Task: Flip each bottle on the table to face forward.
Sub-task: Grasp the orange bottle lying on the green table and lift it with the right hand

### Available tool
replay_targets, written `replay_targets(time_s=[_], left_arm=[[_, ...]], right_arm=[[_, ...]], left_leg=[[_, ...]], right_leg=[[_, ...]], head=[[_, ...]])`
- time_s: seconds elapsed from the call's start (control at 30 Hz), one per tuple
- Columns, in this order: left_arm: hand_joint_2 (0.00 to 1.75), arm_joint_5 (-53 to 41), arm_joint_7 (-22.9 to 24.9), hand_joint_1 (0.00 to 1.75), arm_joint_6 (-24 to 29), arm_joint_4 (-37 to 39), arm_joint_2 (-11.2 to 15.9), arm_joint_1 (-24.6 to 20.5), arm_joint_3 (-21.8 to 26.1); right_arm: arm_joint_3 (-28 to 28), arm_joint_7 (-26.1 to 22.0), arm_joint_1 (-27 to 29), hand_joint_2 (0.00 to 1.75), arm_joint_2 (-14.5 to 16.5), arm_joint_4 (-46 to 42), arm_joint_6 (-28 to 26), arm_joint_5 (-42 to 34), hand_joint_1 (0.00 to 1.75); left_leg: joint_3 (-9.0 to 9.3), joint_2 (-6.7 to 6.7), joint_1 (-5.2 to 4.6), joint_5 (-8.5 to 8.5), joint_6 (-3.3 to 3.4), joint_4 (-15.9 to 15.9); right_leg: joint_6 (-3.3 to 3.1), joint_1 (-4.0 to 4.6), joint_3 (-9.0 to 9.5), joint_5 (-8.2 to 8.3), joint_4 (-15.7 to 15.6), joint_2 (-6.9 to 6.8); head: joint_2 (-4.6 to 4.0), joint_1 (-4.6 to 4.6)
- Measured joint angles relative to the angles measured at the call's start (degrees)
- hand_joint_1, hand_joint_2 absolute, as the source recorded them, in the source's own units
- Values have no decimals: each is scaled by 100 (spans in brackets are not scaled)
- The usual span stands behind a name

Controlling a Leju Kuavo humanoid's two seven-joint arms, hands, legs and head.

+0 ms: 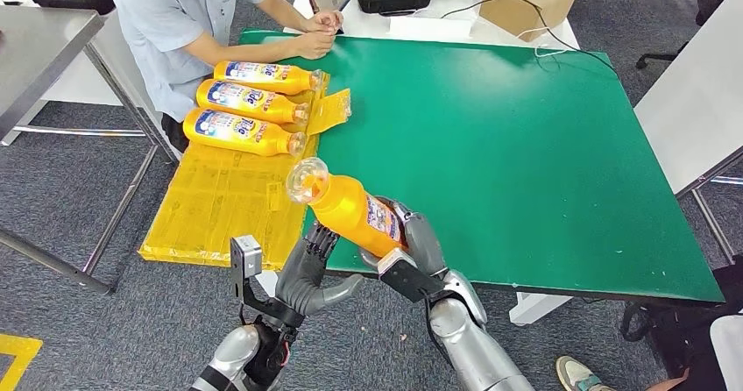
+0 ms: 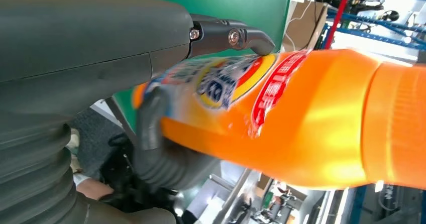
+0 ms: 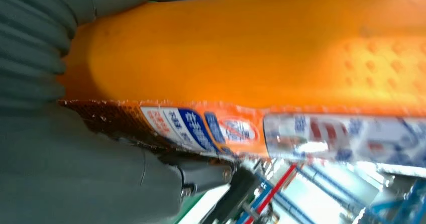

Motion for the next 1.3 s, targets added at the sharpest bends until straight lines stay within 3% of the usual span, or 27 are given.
replay_targets(time_s=[0.13, 0.27, 0.53, 0.57, 0.67, 0.7, 0.87, 0.9, 1.0, 1.03, 1.17, 1.3], left_arm=[[175, 34, -1, 0, 57, -15, -8, 3, 7], [175, 304, -1, 0, 400, -110, -139, 14, 132], [175, 595, 139, 0, 388, -112, -154, 41, 187], [175, 657, 167, 16, 377, -109, -154, 43, 194], [175, 805, 193, 147, 343, -102, -153, 46, 224], [175, 841, 195, 175, 325, -100, -152, 46, 235], [175, 913, 206, 175, 205, -90, -135, 43, 283], [175, 925, 211, 175, 187, -89, -131, 42, 287], [175, 959, 217, 175, 151, -84, -122, 34, 294], [175, 964, 217, 175, 141, -78, -117, 25, 295], [175, 971, 211, 175, 110, -57, -105, -41, 308], [175, 1034, 242, 175, 89, -55, -96, -80, 333]], right_arm=[[44, -3, -6, 175, 7, 41, 39, 25, 175], [514, -4, -4, 175, 149, 367, 216, 204, 175], [760, -98, -66, 175, 242, 579, 125, 246, 175], [792, -95, -75, 175, 248, 588, 118, 253, 175], [874, -49, -106, 175, 253, 598, 119, 249, 175], [899, -24, -116, 175, 254, 598, 120, 236, 175], [966, 9, -148, 175, 254, 619, 119, 133, 173], [969, 3, -149, 175, 254, 626, 119, 115, 147], [974, -17, -151, 175, 254, 640, 118, 83, 17], [976, -28, -151, 175, 254, 642, 117, 67, 0], [978, -126, -124, 0, 251, 633, 112, -74, 0], [971, -253, -38, 0, 230, 571, 79, -189, 0]], left_leg=[[0, 0, 0, 0, 0, 0], [-3, 0, 0, -1, 0, 0], [-4, 1, 0, 0, 0, 0], [-4, 1, 0, 0, 0, 0], [-4, 1, 0, 0, 0, 0], [-4, 1, 0, 0, 0, 0], [-3, 1, 0, 0, 0, 0], [-3, 1, 0, 0, 0, 0], [-3, 2, 0, 0, 0, 0], [-3, 1, 0, 0, 0, 0], [-3, 1, 0, 0, 0, 0], [-3, 2, 0, 0, 0, 0]], right_leg=[[0, 0, 0, 0, 0, 0], [0, 0, -5, -1, -1, 0], [-1, 0, -5, -1, -1, 0], [-1, 0, -5, -1, -1, 0], [-1, 0, -6, -1, -1, 0], [-1, 0, -6, -1, -1, 0], [-1, 0, -6, -1, -1, 0], [-1, 0, -6, -1, -1, 0], [-1, 0, -6, -1, -1, 0], [-1, 0, -6, -1, -1, 0], [-1, 0, -6, -1, -1, 0], [-1, -1, -7, -1, -1, 1]], head=[[0, 0], [0, 0], [0, 0], [0, 0], [0, 0], [0, 0], [0, 0], [0, 0], [0, 1], [0, 0], [0, 1], [0, 0]])
